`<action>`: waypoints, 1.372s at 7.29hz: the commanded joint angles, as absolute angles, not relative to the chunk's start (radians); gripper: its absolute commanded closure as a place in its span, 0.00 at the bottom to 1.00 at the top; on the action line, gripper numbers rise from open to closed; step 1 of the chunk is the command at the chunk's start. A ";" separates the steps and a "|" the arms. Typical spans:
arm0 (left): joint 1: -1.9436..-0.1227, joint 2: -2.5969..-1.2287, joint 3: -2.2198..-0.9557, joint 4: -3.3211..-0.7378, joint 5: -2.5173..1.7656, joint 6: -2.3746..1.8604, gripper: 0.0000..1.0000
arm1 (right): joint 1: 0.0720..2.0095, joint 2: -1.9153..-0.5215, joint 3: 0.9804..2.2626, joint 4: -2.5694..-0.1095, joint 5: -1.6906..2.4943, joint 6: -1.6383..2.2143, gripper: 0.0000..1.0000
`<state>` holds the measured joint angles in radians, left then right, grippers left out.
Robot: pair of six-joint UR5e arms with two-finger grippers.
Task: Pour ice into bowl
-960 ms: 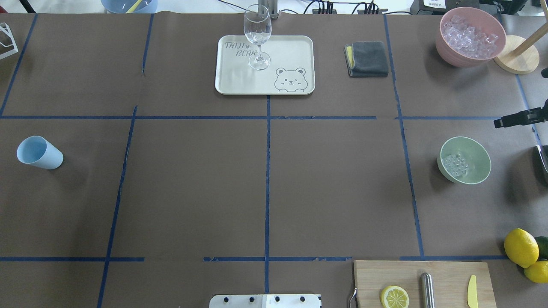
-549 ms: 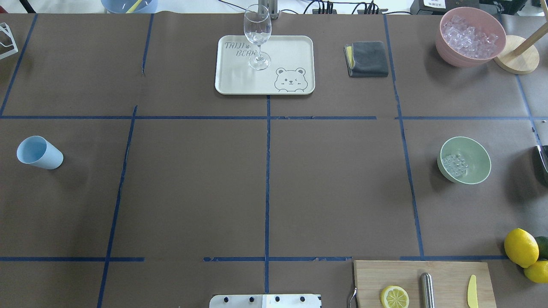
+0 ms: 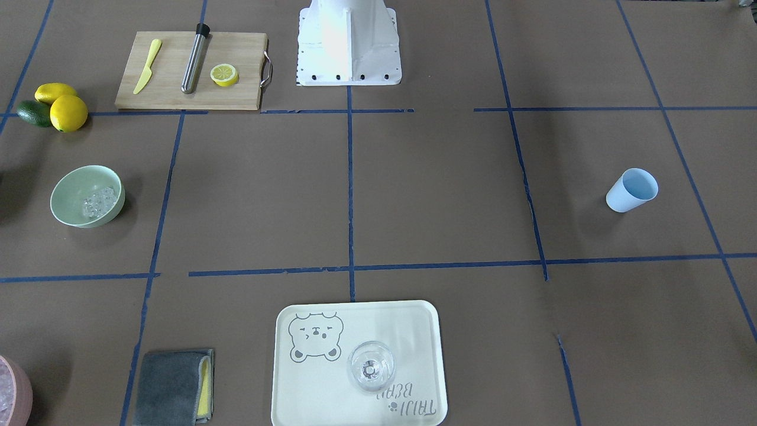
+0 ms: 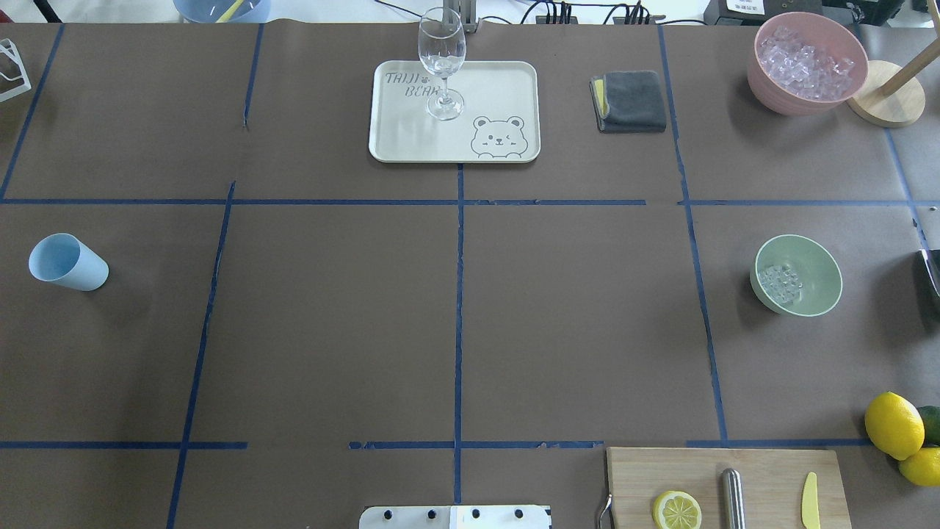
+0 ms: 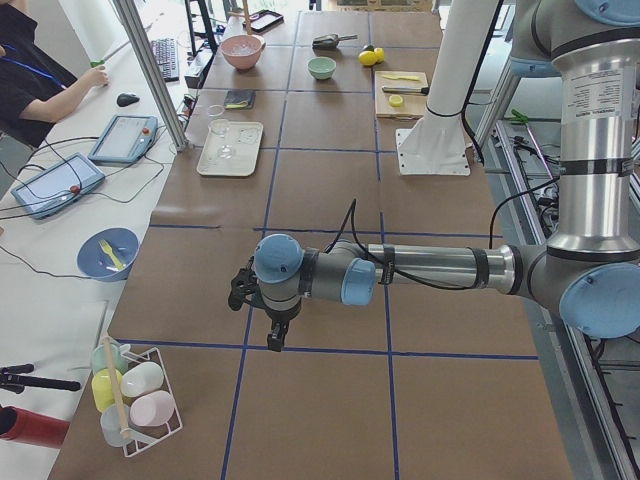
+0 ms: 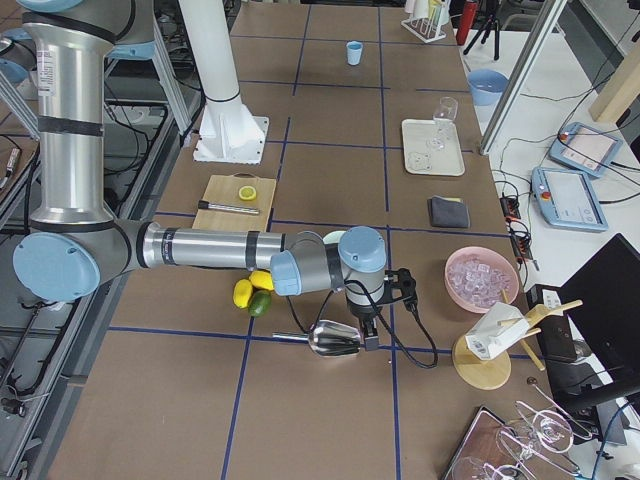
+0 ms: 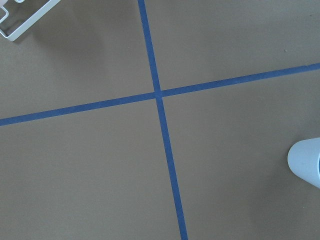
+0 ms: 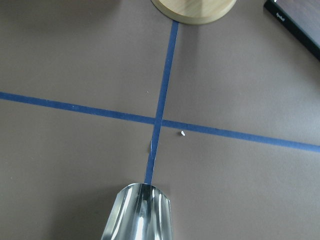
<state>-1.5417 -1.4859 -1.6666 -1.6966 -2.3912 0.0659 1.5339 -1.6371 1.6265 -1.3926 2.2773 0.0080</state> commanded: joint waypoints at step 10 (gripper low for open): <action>-1.539 -1.488 -1.667 -1.695 -2.388 0.066 0.00 | 1.497 -1.598 1.646 -1.589 2.349 0.018 0.00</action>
<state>-1.5386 -1.4880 -1.6662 -1.6951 -2.3884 0.0660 1.5023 -1.5984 1.6461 -1.5895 2.3485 0.0180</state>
